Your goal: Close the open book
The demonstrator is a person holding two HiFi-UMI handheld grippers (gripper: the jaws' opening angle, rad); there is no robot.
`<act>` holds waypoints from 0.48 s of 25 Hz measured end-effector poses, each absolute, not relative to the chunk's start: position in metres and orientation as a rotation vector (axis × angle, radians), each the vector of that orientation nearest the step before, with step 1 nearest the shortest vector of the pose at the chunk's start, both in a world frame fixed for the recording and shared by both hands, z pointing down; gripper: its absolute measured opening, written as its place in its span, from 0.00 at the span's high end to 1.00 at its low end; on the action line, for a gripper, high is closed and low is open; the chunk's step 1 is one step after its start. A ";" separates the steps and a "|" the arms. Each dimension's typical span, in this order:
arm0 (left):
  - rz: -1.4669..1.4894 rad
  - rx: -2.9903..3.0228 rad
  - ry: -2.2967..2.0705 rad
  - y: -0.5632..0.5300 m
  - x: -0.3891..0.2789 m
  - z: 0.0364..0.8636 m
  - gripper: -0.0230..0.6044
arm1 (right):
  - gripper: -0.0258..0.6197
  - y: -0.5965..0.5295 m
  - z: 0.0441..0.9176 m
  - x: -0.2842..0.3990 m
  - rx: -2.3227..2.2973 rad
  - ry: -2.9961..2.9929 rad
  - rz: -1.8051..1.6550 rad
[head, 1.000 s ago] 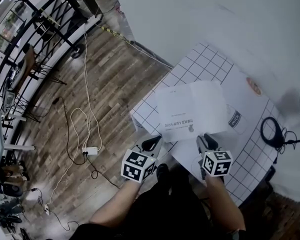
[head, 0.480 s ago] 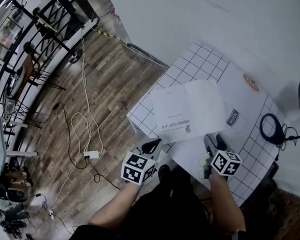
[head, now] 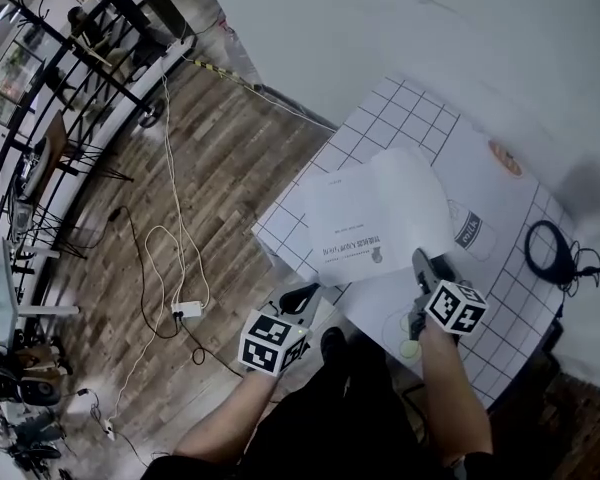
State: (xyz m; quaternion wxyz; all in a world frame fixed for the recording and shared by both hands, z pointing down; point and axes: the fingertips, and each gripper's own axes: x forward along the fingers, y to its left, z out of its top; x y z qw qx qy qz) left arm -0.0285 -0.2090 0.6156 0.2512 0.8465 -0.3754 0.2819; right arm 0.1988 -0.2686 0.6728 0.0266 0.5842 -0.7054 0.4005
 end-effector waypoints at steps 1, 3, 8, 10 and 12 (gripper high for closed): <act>0.767 2.300 -1.025 -0.209 -0.031 0.617 0.94 | 0.75 -0.268 0.669 0.199 1.815 -2.178 1.208; 0.758 2.293 -1.037 -0.210 -0.035 0.617 0.94 | 0.82 -0.269 0.659 0.197 1.819 -2.196 1.138; 0.719 2.297 -1.053 -0.208 -0.041 0.608 0.94 | 0.92 -0.276 0.631 0.178 1.756 -2.277 1.001; 0.709 2.295 -1.066 -0.206 -0.047 0.605 0.94 | 0.93 -0.279 0.622 0.162 1.697 -2.317 0.951; 0.699 2.283 -1.087 -0.205 -0.056 0.602 0.94 | 0.94 -0.279 0.616 0.141 1.628 -2.350 0.904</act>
